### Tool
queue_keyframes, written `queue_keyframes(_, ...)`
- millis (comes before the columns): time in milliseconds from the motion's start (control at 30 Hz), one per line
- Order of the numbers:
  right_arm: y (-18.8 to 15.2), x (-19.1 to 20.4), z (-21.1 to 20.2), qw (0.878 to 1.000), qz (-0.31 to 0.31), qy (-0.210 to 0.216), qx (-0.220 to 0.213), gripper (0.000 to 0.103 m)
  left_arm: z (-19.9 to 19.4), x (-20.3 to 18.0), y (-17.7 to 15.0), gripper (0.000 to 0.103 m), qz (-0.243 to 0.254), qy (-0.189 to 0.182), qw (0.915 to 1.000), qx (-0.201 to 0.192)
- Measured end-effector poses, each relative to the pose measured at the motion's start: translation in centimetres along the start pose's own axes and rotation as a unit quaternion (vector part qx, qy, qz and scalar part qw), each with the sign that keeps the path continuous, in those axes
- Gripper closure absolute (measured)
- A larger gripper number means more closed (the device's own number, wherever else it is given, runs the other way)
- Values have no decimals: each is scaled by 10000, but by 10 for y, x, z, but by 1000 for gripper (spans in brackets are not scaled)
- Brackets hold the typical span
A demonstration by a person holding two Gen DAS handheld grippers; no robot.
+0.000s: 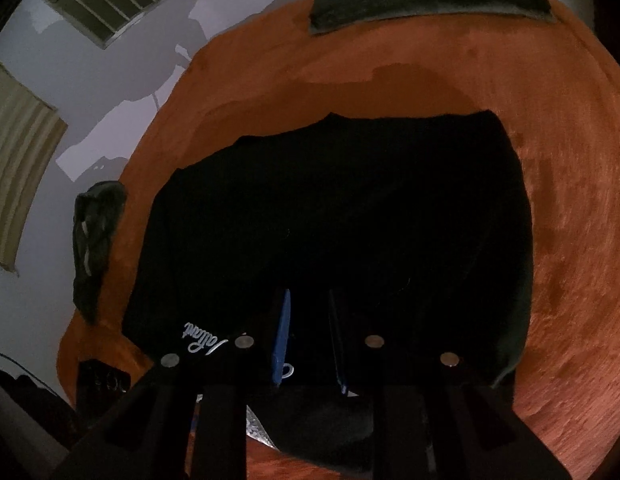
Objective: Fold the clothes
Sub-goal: 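Grasp the black T-shirt edge with the left gripper and lift it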
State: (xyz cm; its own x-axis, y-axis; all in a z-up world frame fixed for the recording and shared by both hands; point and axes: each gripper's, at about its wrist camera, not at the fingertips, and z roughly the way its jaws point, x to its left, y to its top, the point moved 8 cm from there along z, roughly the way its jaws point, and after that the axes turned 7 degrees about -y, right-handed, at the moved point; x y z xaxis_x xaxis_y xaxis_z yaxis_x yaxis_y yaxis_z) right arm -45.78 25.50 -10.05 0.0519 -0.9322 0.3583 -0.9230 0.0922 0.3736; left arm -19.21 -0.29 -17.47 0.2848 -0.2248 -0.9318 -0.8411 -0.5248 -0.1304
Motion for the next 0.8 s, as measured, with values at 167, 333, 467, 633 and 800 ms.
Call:
queue_keyframes(167, -3, 0, 1, 9999, 116, 41, 40, 85, 11, 15, 8, 51, -350, 198, 9989, -228)
queue_keyframes(333, -3, 2, 2, 9999, 126, 37, -4, 85, 15, 17, 11, 51, -391, 261, 9983, -348)
queue_keyframes(467, -5, 1, 2, 9997, 217, 98, 31, 85, 22, 19, 16, 51, -521, 80, 9975, -472)
queue_keyframes(633, -9, 4, 1, 9998, 149, 108, 82, 85, 32, 16, 20, 53, -606, -198, 9958, -660)
queue_keyframes(800, 1, 5, -2, 9999, 101, 85, 65, 85, 39, 12, 15, 58, -724, -393, 9946, -639)
